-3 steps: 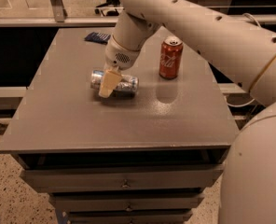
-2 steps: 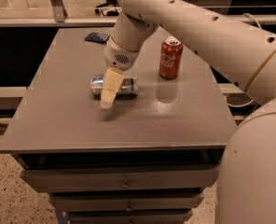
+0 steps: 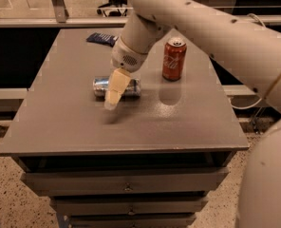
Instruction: Knock redbull can over
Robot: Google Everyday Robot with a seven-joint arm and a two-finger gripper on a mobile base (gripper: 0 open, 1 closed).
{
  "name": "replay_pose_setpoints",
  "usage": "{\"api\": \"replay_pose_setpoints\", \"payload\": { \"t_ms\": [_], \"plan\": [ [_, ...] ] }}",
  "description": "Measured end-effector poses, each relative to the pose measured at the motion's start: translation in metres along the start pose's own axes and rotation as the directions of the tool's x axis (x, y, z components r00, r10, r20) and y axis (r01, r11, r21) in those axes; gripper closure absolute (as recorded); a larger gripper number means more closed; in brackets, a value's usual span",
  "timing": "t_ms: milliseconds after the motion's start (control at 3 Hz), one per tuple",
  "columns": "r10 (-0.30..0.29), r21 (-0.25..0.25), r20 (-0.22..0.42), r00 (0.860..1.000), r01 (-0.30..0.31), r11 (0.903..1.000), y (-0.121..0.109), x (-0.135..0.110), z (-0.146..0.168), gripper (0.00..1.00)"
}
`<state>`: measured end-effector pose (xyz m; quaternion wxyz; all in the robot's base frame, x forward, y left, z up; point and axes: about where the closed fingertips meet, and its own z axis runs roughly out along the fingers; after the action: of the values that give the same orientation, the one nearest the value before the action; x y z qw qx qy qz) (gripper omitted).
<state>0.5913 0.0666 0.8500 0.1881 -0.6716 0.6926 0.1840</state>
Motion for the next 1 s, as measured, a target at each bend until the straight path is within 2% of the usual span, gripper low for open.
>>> {"api": "replay_pose_setpoints", "payload": {
  "t_ms": [333, 667, 1000],
  "plan": [
    [0.047, 0.072, 0.194, 0.98, -0.062, 0.9955, 0.001, 0.007, -0.038, 0.0],
    [0.081, 0.127, 0.363, 0.928, -0.135, 0.9828, 0.005, 0.024, -0.075, 0.0],
    [0.106, 0.162, 0.516, 0.85, -0.218, 0.9623, 0.011, 0.049, -0.105, 0.0]
  ]
}}
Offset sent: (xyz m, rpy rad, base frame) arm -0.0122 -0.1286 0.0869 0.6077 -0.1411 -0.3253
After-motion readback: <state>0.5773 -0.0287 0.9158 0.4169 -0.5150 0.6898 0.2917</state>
